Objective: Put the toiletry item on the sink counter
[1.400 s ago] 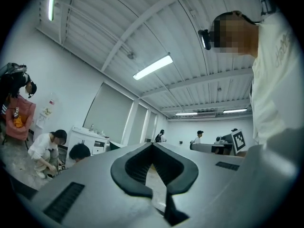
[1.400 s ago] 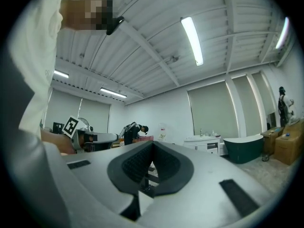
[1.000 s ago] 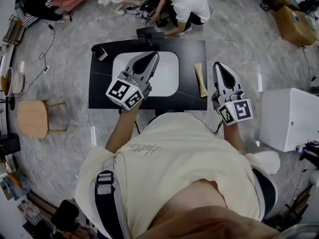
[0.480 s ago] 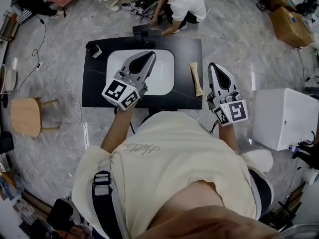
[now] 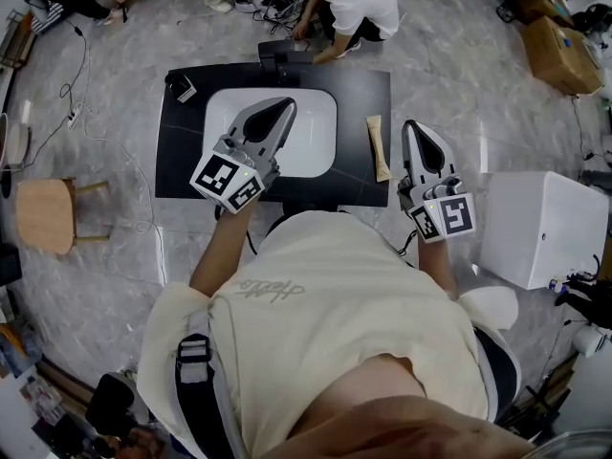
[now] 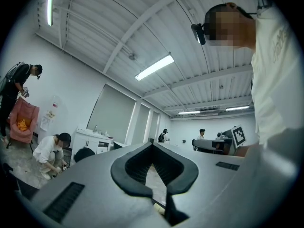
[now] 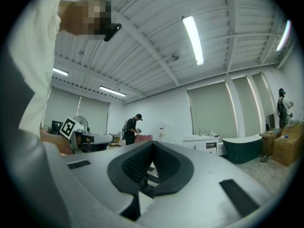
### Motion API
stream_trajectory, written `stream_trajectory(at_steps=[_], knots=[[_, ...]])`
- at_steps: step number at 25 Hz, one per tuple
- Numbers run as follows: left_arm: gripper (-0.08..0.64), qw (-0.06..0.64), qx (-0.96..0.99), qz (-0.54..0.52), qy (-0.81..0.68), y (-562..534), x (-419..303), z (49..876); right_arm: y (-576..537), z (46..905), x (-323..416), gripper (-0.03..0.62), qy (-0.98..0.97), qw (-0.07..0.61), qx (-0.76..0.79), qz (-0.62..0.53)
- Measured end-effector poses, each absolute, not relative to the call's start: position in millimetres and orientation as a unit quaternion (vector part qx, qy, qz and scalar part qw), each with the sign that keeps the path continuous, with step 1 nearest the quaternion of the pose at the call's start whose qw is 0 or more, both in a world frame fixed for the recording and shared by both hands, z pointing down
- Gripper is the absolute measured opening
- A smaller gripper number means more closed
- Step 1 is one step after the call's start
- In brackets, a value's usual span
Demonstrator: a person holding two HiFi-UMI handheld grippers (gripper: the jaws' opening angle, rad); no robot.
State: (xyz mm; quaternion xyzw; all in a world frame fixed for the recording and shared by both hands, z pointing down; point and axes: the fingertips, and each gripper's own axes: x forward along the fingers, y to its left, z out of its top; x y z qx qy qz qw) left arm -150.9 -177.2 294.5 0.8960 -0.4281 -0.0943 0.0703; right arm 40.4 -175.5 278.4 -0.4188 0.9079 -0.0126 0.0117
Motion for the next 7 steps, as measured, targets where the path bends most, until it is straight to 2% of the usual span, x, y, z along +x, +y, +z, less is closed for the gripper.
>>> stream_trajectory(at_steps=[7], knots=[[0.003,0.076,0.894,-0.099,-0.430,-174.6,-155.7,295.7,-169.1,280.7,35.6,-0.006,0.911,0.014,-0.413,-0.014]])
